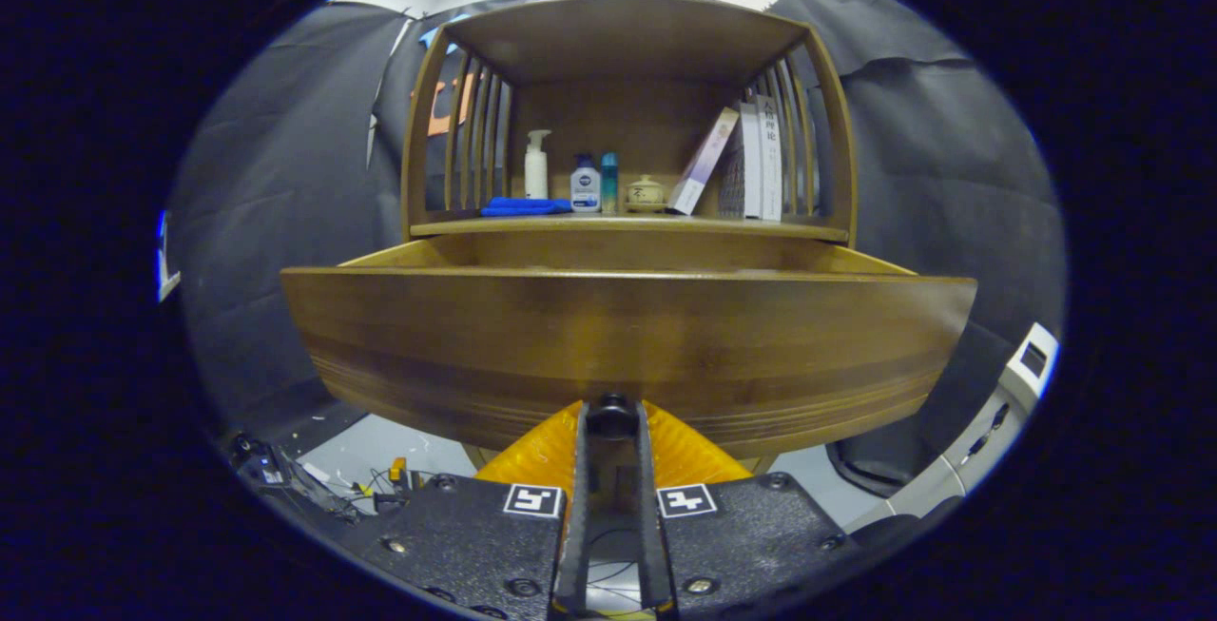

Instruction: Pull open the drawer, take out the items inside it, and place them on the countertop above the cabinet.

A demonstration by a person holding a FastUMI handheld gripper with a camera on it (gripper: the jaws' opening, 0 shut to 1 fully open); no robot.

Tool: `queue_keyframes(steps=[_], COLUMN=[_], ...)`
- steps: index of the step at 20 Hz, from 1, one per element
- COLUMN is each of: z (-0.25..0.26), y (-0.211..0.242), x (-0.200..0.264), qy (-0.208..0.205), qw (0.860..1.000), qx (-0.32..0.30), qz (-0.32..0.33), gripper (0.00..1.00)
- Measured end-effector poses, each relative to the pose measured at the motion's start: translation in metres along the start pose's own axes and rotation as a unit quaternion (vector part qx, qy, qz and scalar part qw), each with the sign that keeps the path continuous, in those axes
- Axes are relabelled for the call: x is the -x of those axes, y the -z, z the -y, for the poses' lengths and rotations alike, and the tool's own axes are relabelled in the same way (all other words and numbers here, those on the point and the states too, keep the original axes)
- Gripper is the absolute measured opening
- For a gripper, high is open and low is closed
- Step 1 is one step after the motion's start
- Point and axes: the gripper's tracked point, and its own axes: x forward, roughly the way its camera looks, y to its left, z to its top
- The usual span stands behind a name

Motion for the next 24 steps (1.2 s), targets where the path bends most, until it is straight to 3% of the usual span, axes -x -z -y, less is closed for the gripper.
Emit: queue_keyframes(steps=[2,6,11,15,18,24], z=[0.004,0.014,0.018,0.034,0.047,0.044], y=[-0.003,-0.041,-0.097,-0.161,-0.202,-0.232], x=[0.002,0.03,0.055,0.044,0.026,-0.026], qy=[0.003,0.018,0.009,0.017,0.026,0.007], qw=[1.0,0.998,0.997,0.997,0.996,1.0], qx=[-0.015,0.009,-0.016,-0.038,-0.034,-0.006], qz=[0.0,0.051,0.07,0.071,0.074,0.02], gripper=[0.28,0.46,0.83,0.95,0.97,0.99])
